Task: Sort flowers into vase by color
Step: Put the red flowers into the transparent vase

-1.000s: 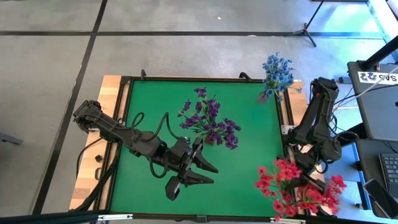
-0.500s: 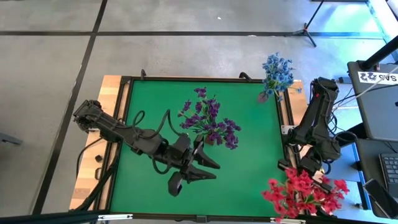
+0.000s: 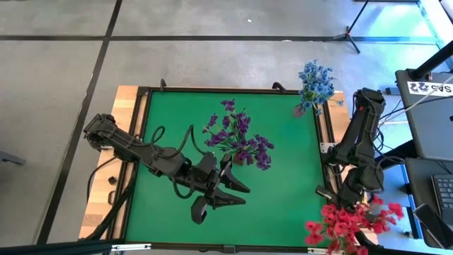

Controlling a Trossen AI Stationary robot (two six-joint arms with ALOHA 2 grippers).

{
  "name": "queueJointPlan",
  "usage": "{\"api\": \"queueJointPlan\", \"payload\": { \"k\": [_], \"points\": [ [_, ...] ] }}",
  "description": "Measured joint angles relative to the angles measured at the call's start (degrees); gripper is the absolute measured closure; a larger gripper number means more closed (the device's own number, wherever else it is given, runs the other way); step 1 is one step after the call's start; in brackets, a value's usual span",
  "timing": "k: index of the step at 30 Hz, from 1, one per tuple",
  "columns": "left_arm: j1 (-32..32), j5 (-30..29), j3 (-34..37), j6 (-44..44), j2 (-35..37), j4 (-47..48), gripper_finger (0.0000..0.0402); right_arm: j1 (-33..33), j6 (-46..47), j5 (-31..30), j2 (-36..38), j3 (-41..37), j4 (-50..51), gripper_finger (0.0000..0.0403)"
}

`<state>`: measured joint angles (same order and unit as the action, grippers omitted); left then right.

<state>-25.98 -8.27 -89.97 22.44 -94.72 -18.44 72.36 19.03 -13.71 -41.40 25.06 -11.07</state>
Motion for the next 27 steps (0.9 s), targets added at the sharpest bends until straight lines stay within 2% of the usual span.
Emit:
{"api": "queueJointPlan", "payload": {
  "k": [9,20,23,27],
  "points": [
    [-0.39,0.02,0.0,-0.02,0.0,0.07,0.0259,0.0,-1.53,3.77,0.02,0.0,1.86,0.0374],
    [-0.37,0.0,0.0,0.07,0.0,1.46,0.0259,0.0,-1.27,5.77,0.05,0.76,12.12,0.0359],
    [-0.35,0.0,0.0,1.08,0.0,1.51,0.0259,0.0,-1.03,5.71,0.02,3.04,17.94,0.0337],
    [-0.32,0.25,0.0,2.93,0.0,1.9,0.0259,0.0,-0.81,5.22,0.02,6.94,26.31,0.0286]
  ]
}}
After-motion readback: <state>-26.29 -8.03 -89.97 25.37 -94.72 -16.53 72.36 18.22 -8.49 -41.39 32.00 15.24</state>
